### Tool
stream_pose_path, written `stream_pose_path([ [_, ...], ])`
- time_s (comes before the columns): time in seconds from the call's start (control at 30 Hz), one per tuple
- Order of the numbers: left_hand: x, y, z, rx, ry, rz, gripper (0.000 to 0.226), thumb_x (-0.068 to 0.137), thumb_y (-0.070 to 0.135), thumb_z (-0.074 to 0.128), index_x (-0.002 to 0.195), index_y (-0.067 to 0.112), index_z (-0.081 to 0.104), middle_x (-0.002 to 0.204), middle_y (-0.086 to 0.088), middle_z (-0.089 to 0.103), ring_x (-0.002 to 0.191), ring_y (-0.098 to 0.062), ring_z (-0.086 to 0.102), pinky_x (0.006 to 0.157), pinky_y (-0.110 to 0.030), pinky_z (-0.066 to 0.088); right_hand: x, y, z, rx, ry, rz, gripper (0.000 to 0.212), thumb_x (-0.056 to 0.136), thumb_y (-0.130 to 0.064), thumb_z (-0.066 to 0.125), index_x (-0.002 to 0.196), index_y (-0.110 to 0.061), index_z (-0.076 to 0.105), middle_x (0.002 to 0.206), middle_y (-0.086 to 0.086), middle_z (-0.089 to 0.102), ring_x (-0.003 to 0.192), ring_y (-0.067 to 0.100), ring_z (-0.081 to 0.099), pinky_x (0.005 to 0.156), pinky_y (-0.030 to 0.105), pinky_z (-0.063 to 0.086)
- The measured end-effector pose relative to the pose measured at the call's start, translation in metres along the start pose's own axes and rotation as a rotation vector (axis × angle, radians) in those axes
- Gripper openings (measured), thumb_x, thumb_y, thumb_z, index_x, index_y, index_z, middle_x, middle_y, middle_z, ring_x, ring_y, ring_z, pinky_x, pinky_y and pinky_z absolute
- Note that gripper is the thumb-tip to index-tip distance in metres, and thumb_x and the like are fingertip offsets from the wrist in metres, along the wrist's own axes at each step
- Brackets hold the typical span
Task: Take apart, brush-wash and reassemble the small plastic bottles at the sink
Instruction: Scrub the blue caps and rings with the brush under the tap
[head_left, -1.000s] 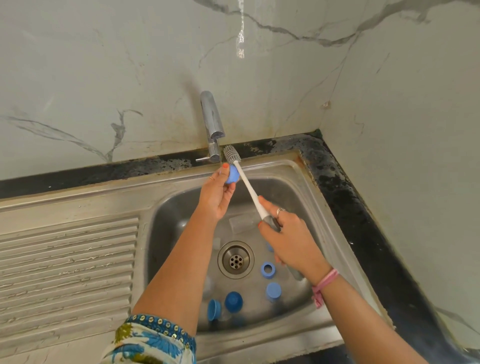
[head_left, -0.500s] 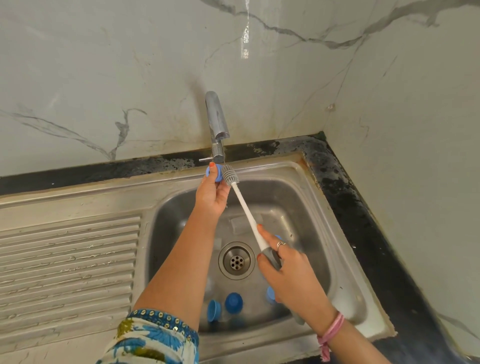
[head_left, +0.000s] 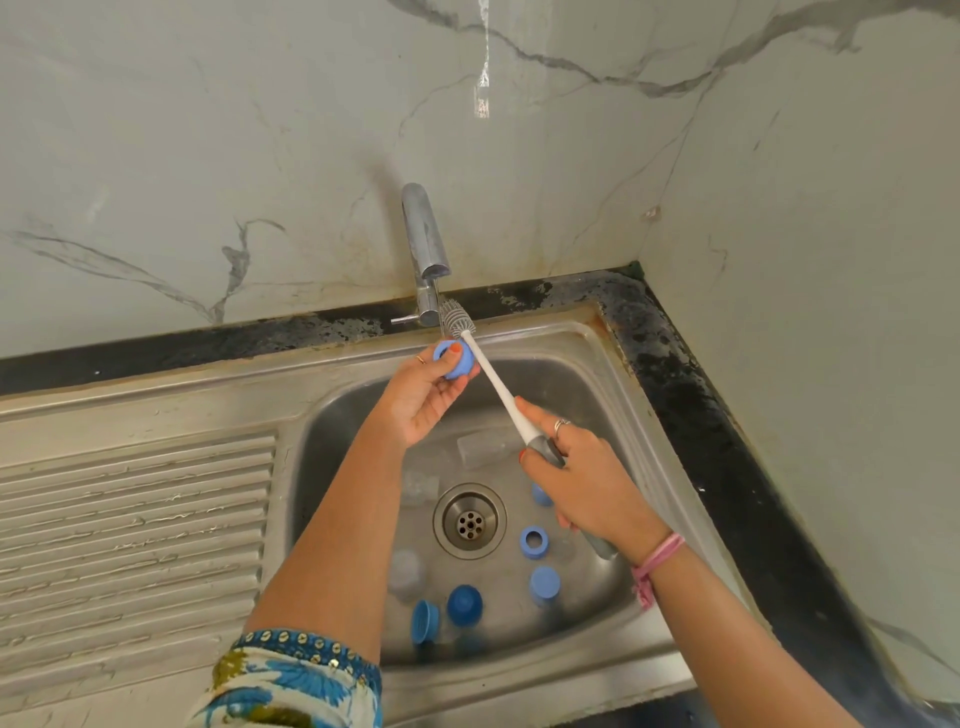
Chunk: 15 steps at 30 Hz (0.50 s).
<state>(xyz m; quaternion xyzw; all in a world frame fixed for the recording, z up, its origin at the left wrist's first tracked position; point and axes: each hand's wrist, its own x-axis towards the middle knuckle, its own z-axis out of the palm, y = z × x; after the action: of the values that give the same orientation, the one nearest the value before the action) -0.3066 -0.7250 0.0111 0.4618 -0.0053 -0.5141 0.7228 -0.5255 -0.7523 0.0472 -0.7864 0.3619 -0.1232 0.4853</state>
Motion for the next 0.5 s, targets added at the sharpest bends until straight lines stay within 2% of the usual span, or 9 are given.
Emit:
stream_pose_path([
  [0.1,0.002,0.001,0.003,-0.109,0.073,0.049,0.016,0.092,0.009,0.063,0.108,0.008,0.061,0.100,-0.014,0.067,0.086,-0.021,0.069,0.060,-0.019,0.056,-0.003,0.001,0.004,-0.021,0.004,-0.007,0.056,0.094,-0.020,0.053,0.141,-0.048,0.039,0.073,0.020,0.053,0.048,0.013,0.042,0.045,0.024,0.048],
  [0.17,0.005,-0.002,0.005,-0.153,0.113,0.051,0.021,0.089,0.012,0.066,0.109,0.006,0.060,0.101,-0.015,0.066,0.083,-0.020,0.067,0.058,-0.018,0.055,-0.009,0.001,0.008,-0.100,0.025,-0.023,0.058,0.095,-0.020,0.053,0.143,-0.046,0.035,0.062,0.007,0.046,0.050,0.010,0.039,0.048,0.021,0.045],
  [0.23,0.008,-0.007,0.008,-0.183,0.180,0.045,0.024,0.087,0.015,0.070,0.106,0.003,0.060,0.098,-0.014,0.065,0.078,-0.015,0.064,0.056,-0.017,0.054,-0.017,0.004,0.013,-0.136,0.042,-0.031,0.059,0.095,-0.020,0.052,0.146,-0.042,0.032,0.060,0.001,0.044,0.051,0.009,0.037,0.050,0.022,0.041],
  [0.33,0.012,-0.009,0.010,-0.248,0.266,0.055,0.025,0.086,0.019,0.071,0.102,0.003,0.061,0.094,-0.012,0.064,0.077,-0.014,0.063,0.057,-0.017,0.055,-0.029,0.006,0.020,-0.142,0.051,-0.043,0.062,0.094,-0.020,0.053,0.145,-0.045,0.028,0.060,0.000,0.042,0.049,0.011,0.037,0.050,0.022,0.042],
  [0.43,0.014,-0.006,0.007,-0.377,0.256,0.054,0.024,0.089,0.019,0.067,0.105,0.001,0.061,0.094,-0.012,0.064,0.076,-0.015,0.064,0.056,-0.017,0.055,-0.040,0.007,0.024,-0.147,0.026,-0.100,0.064,0.093,-0.019,0.054,0.142,-0.048,0.025,0.063,0.006,0.052,0.054,0.021,0.047,0.059,0.032,0.051],
  [0.5,0.016,-0.004,0.007,-0.473,0.233,0.055,0.016,0.094,0.014,0.060,0.101,0.000,0.062,0.094,-0.014,0.064,0.073,-0.017,0.066,0.058,-0.022,0.058,-0.043,0.009,0.022,-0.149,0.009,-0.121,0.062,0.094,-0.021,0.055,0.139,-0.054,0.027,0.069,0.010,0.057,0.057,0.024,0.051,0.058,0.034,0.052],
])
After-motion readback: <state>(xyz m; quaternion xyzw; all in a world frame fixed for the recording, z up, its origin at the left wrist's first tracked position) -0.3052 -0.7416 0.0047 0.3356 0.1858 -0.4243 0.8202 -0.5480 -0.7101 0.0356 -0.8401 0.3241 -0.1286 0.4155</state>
